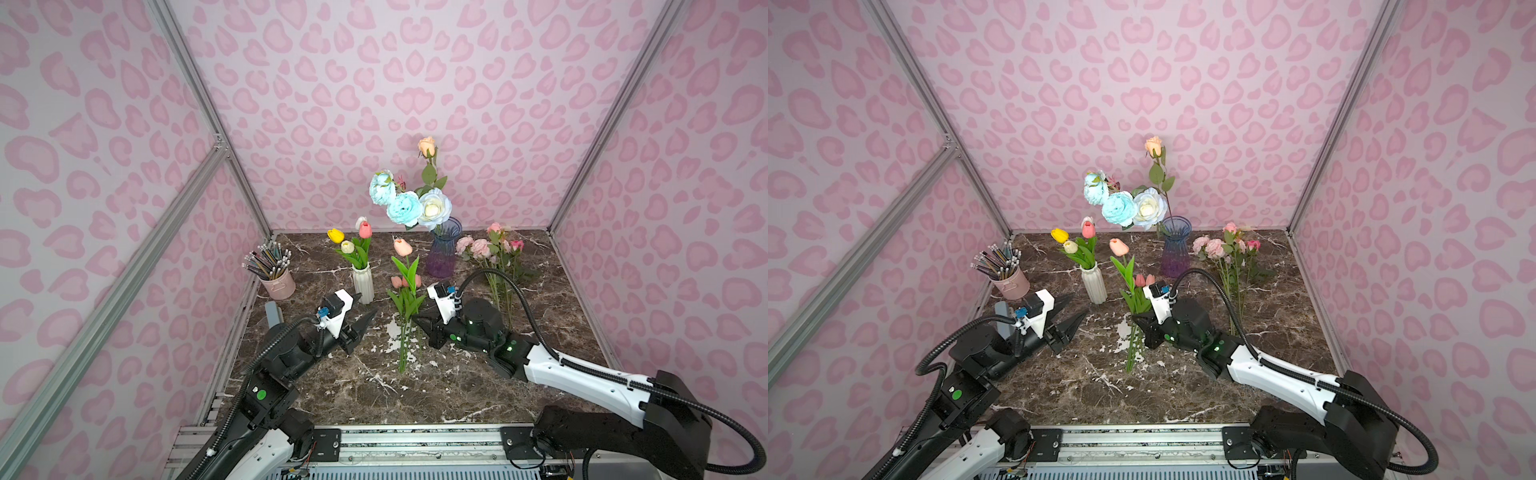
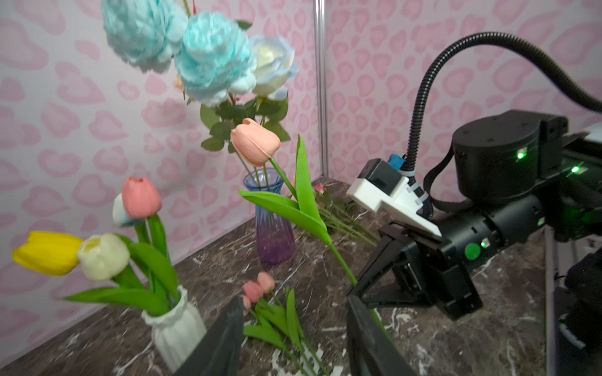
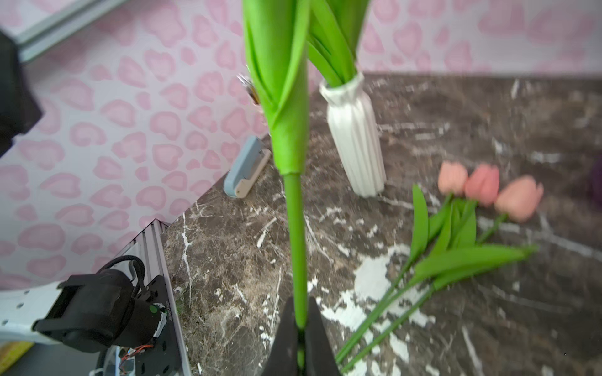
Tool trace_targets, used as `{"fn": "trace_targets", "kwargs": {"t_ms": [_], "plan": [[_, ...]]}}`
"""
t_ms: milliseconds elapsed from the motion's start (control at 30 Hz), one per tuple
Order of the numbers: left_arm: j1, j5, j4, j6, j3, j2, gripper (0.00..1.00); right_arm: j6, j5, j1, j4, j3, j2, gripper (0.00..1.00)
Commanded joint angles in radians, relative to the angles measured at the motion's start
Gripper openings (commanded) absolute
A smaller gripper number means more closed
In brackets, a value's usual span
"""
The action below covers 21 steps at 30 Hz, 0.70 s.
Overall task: Pick out pink flowers from the vase
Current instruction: Place the flower at the center of the board.
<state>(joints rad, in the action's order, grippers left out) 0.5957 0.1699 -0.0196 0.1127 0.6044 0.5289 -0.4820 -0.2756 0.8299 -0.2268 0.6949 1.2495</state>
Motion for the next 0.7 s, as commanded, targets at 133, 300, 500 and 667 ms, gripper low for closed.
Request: {"fn": "trace_targets", "kwargs": {"t_ms": [133,300,500,667], "plan": [[0.014,-0.103,-0.019,0.080,-0.022,-0.032,0.52,-0.403,-0.163,-0.096,0.003,0.023,0.229,0.00],[0.040,-0.140,-0.033,0.107,-0.033,-0.072,0.53,-0.489,-0.201,-0.113,-0.081,0.042,0.379,0.00],[0.063,-0.154,-0.023,0.125,-0.045,-0.097,0.53,-0.537,-0.192,-0.119,-0.134,0.069,0.478,0.00],[0.075,-0.152,-0.014,0.127,-0.047,-0.102,0.53,-0.544,-0.201,-0.121,-0.150,0.085,0.522,0.00]]}}
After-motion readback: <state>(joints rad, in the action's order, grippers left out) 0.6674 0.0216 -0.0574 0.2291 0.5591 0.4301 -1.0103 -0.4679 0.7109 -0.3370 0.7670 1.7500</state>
